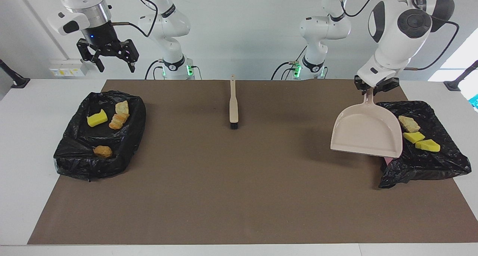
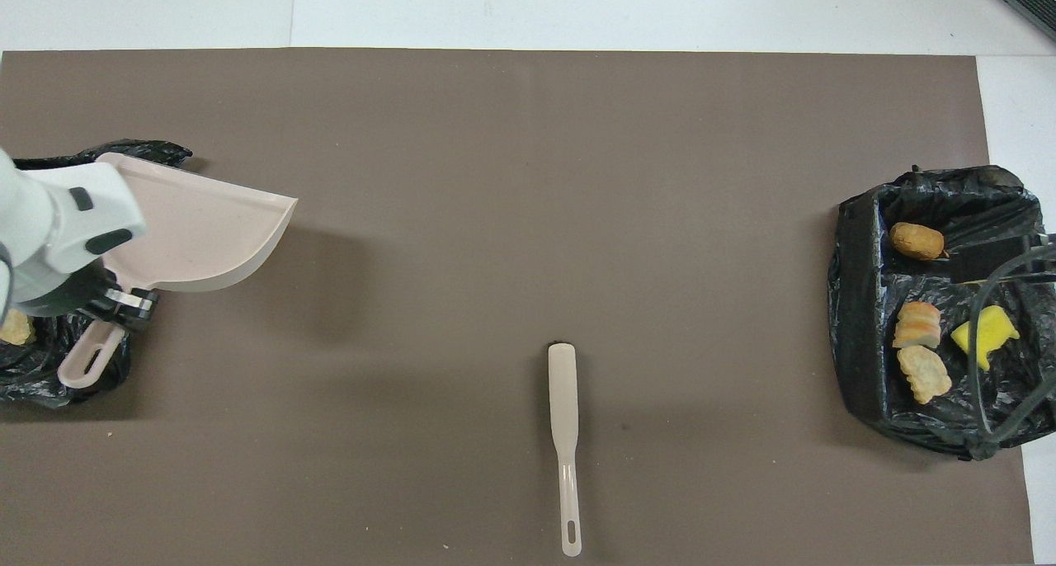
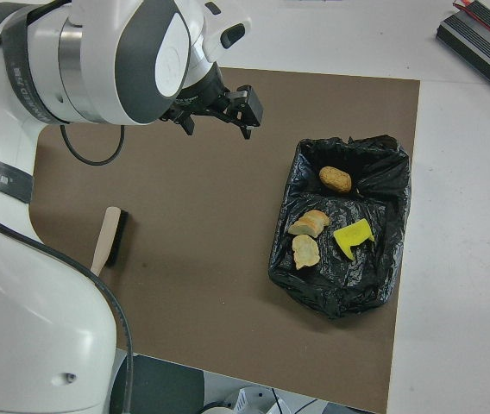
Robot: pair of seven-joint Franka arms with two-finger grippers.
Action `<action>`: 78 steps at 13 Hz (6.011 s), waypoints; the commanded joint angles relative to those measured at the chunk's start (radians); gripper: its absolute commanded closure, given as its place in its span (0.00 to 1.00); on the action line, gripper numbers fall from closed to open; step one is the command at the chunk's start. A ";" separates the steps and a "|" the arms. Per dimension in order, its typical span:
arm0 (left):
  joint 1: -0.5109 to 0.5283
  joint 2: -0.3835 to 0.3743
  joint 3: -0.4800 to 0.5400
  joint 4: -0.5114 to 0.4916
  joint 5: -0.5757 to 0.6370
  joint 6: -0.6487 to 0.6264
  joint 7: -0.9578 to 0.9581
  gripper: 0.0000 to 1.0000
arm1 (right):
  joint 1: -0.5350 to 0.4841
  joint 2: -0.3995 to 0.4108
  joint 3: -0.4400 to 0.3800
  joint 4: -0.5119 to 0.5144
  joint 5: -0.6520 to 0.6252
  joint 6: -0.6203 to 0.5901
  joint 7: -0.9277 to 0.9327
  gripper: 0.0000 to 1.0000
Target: Sweep and dump trash in bin
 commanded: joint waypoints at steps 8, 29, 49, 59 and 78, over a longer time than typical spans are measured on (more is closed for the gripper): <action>-0.392 0.044 0.010 0.035 -0.228 0.230 -0.608 1.00 | -0.006 -0.015 0.000 -0.014 0.006 0.018 -0.040 0.00; -0.560 0.471 0.005 0.250 -0.154 0.544 -0.761 0.00 | -0.009 -0.012 0.001 -0.011 0.020 0.021 -0.032 0.00; 0.040 0.083 0.019 0.097 -0.184 0.231 -0.114 0.00 | -0.009 -0.012 0.001 -0.011 0.020 0.021 -0.032 0.00; 0.082 -0.008 0.023 0.128 -0.167 0.046 0.018 0.00 | -0.009 -0.012 0.001 -0.011 0.020 0.021 -0.032 0.00; 0.094 0.003 0.023 0.217 -0.164 -0.058 0.020 0.00 | -0.010 -0.018 -0.003 -0.014 0.006 -0.028 -0.041 0.00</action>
